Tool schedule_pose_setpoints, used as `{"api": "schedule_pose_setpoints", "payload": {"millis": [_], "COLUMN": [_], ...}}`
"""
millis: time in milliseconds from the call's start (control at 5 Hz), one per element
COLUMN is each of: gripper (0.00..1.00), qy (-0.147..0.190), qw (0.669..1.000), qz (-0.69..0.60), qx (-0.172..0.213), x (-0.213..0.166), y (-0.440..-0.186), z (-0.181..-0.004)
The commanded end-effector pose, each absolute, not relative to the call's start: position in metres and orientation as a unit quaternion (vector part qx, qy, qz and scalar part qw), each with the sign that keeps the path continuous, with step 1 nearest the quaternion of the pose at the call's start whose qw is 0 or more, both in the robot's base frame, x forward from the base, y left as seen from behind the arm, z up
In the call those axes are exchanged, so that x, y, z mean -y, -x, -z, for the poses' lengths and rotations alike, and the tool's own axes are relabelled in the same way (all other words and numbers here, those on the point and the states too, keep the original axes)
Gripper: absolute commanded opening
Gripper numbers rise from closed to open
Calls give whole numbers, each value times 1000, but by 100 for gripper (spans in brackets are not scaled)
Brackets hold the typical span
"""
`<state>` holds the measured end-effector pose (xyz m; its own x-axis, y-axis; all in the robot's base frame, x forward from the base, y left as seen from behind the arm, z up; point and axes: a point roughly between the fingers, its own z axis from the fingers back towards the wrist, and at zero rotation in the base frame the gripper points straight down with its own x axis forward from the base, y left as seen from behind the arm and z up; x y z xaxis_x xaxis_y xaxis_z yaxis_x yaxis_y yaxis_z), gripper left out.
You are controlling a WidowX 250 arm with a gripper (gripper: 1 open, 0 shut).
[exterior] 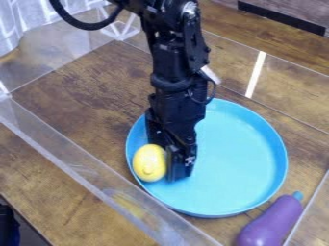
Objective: Move the carrot to the left side
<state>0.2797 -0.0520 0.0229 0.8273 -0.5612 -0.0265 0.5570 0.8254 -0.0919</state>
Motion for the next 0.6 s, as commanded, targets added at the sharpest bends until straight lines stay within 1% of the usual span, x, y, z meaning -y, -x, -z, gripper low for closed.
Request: {"api": "schedule_pose_setpoints", "payload": {"millis": [0, 200, 400], "gripper": [0, 0, 0], "qy": [39, 37, 36], "qw": [951, 947, 925], "qz": [305, 317, 376], "qx": [-28, -29, -32], "x": [58, 65, 65], "y": [-280, -280, -285], "z": [-27, -35, -33]}}
